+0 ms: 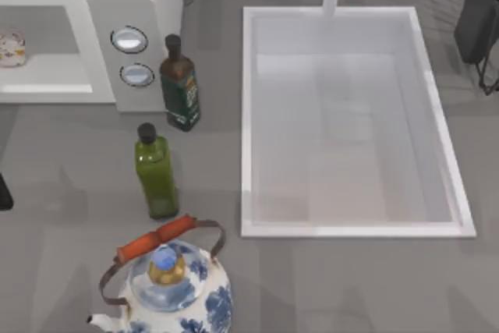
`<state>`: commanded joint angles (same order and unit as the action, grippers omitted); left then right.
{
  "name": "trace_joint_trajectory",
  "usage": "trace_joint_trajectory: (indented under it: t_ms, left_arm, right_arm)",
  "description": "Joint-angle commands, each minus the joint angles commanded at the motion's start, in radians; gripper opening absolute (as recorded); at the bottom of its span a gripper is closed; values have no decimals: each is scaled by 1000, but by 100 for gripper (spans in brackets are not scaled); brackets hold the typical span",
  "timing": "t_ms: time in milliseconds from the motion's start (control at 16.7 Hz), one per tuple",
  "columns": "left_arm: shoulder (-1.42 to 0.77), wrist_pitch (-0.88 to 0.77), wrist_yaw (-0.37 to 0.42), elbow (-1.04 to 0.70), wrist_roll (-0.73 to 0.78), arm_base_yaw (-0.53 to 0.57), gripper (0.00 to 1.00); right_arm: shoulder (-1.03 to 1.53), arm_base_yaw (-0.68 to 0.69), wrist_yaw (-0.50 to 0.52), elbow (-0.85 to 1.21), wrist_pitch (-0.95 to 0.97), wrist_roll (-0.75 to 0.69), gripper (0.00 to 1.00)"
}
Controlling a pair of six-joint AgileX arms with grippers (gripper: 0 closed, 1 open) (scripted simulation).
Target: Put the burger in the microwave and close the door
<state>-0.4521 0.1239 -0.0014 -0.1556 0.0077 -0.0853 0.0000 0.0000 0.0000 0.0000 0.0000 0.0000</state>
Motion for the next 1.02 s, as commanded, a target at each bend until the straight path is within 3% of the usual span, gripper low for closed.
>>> trace_joint_trajectory:
  t_ms: [360,780,1020]
  left_arm:
    - [388,-107,1,133,-8,71,100]
    - [452,-124,1,156,-8,85,100]
    - [452,-124,1,156,-8,85,70]
  right_arm:
    - [0,0,0,0,0,0,100]
    - [0,0,0,0,0,0,100]
    - [0,0,0,0,0,0,100]
